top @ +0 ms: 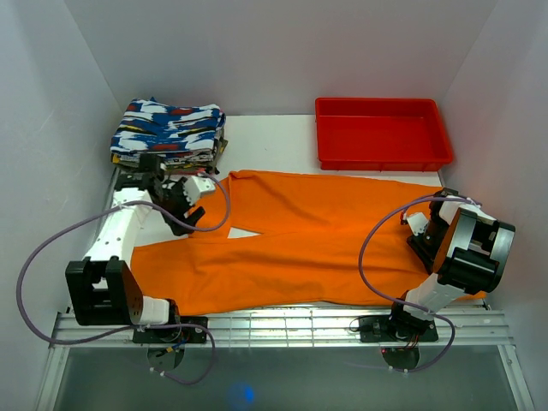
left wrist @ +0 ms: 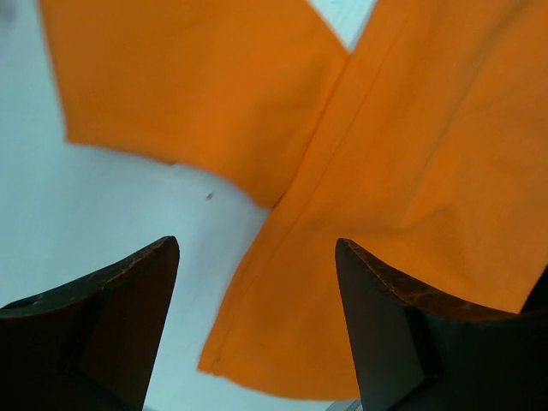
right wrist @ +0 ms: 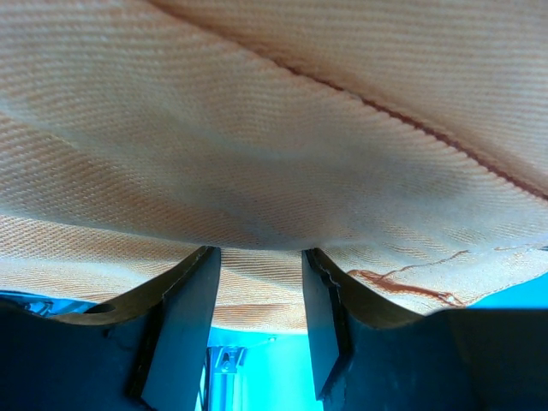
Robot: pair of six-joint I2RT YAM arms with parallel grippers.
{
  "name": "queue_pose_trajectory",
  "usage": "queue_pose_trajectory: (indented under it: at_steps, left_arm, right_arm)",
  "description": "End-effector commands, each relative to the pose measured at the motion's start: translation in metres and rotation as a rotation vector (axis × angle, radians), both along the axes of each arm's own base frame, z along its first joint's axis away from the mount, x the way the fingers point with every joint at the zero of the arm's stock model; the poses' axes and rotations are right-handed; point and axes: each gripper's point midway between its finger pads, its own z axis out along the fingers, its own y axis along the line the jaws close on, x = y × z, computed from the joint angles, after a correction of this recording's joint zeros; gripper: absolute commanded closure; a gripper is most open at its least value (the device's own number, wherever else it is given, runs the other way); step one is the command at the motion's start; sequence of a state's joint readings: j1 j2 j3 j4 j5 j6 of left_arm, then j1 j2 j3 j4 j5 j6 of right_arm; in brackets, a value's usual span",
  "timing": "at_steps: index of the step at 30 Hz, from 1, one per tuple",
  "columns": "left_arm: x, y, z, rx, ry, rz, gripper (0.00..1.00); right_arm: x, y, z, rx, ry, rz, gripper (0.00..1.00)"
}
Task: Fold and stack the trousers
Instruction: Flatten the trousers out
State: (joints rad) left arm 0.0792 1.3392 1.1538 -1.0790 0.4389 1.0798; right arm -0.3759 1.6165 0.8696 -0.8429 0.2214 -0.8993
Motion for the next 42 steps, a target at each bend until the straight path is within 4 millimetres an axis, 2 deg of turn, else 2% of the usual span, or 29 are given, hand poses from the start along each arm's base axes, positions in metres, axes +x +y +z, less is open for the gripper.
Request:
queue_pose_trajectory:
  at_steps: [1,6,11,15,19,20,21,22,24,26,28,30,31,33,34,36,37,38,39,40,41,42]
  left_arm:
    - [-0.007,-0.024,-0.03,0.007,0.111,0.095,0.16]
    - [-0.003,-0.012,-0.066,0.08,0.177,0.248,0.21]
    - [0.006,-0.006,-0.083,0.105,0.197,0.35,0.27]
    - [0.005,-0.014,-0.094,0.055,0.257,0.433,0.34]
    - [0.016,-0.032,-0.084,-0.055,0.27,0.464,0.45]
    - [0.017,-0.035,-0.082,-0.069,0.269,0.467,0.58]
    - [0.022,-0.036,-0.077,-0.084,0.261,0.474,0.65]
    - [0.021,-0.039,-0.073,-0.106,0.271,0.48,0.8]
    - [0.023,-0.042,-0.064,-0.127,0.262,0.484,0.93]
    - [0.023,-0.043,-0.051,-0.153,0.264,0.505,1.0]
    - [0.022,-0.042,-0.034,-0.175,0.262,0.517,1.0]
    - [0.023,-0.025,-0.022,-0.224,0.264,0.6,1.0]
    - [0.023,-0.006,-0.017,-0.244,0.275,0.676,1.0]
    - [0.021,0.012,-0.014,-0.297,0.317,0.766,1.0]
    - [0.019,0.037,-0.017,-0.322,0.357,0.864,1.0]
    - [0.019,0.062,-0.02,-0.368,0.396,0.977,1.0]
    - [0.02,0.071,-0.028,-0.413,0.449,1.025,1.0]
    - [0.018,0.095,-0.031,-0.456,0.46,1.114,1.0]
    - [0.023,0.108,-0.029,-0.49,0.462,1.154,1.0]
    - [0.025,0.111,-0.03,-0.547,0.503,1.192,1.0]
    - [0.024,0.125,-0.044,-0.597,0.575,1.246,1.0]
    - [0.032,0.133,-0.04,-0.644,0.578,1.256,1.0]
  right_arm:
    - [0.009,0.003,0.005,0.02,-0.044,-0.024,0.52]
    - [0.01,0.003,0.006,0.022,-0.047,-0.03,0.52]
    - [0.01,0.004,0.005,0.028,-0.044,-0.033,0.52]
    - [0.009,0.003,0.002,0.023,-0.042,-0.035,0.53]
    - [0.008,0.003,0.001,0.02,-0.04,-0.028,0.53]
    - [0.008,0.002,0.001,0.016,-0.04,-0.026,0.54]
    - [0.008,0.002,0.001,0.014,-0.037,-0.025,0.53]
    - [0.008,0.001,0.001,0.013,-0.037,-0.023,0.54]
    - [0.009,0.0,0.001,0.006,-0.038,-0.018,0.54]
    - [0.008,-0.001,0.001,0.003,-0.038,-0.015,0.54]
    - [0.008,-0.001,0.002,0.001,-0.035,-0.009,0.55]
    - [0.006,-0.002,0.001,-0.004,-0.033,-0.002,0.56]
    - [0.006,-0.003,0.001,-0.009,-0.034,0.001,0.57]
    - [0.005,-0.004,0.001,-0.014,-0.031,0.006,0.58]
    - [0.005,-0.004,0.001,-0.016,-0.032,0.006,0.58]
    - [0.002,-0.004,0.0,-0.021,-0.026,0.009,0.59]
    - [0.002,-0.005,0.0,-0.025,-0.027,0.016,0.58]
    - [0.003,-0.006,0.001,-0.03,-0.027,0.019,0.59]
    - [0.002,-0.007,0.001,-0.037,-0.024,0.022,0.59]
    - [0.002,-0.008,0.001,-0.038,-0.022,0.022,0.59]
    - [0.002,-0.008,0.001,-0.039,-0.022,0.022,0.59]
    - [0.002,-0.008,0.001,-0.042,-0.019,0.023,0.59]
